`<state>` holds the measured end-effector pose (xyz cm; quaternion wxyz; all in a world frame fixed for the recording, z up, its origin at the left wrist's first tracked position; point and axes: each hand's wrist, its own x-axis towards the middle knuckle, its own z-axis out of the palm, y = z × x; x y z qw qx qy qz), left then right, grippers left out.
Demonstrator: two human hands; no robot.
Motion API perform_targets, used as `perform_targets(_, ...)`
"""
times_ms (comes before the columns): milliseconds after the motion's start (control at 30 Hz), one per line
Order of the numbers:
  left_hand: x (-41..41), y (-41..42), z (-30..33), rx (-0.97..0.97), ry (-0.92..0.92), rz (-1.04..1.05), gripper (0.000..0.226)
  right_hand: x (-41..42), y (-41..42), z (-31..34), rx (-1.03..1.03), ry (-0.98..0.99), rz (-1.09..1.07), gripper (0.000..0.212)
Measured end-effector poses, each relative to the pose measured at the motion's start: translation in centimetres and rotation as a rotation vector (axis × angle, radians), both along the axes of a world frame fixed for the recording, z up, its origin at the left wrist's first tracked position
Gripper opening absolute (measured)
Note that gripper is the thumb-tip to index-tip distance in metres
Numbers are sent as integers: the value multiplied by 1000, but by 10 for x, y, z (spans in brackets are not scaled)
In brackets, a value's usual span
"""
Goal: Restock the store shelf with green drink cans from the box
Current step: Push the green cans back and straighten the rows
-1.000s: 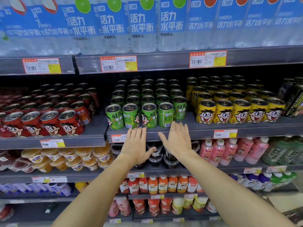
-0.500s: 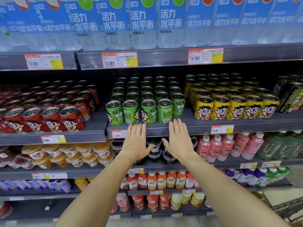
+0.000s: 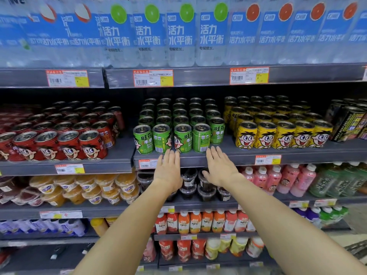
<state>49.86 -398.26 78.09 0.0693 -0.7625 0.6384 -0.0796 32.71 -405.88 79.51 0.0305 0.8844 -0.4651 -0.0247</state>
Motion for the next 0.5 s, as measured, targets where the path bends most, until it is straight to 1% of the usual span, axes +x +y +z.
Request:
perform_targets(100, 3, 4, 2, 5, 64, -24, 90, -7, -2, 13, 82, 15, 26, 82)
perform_targets(233, 11, 8, 12, 31, 47, -86, 84, -17, 0, 30, 122, -10, 47, 74)
perform_targets(333, 19, 6, 34, 2, -11, -178, 69, -24, -3, 44, 93, -6, 40, 65)
perform_targets(433, 24, 1, 54, -61, -8, -279, 48, -29, -9, 60, 70, 4, 20, 58)
perform_targets(500, 23, -3, 63, -88, -8, -340, 38, -33, -14, 71, 50, -10, 19, 55)
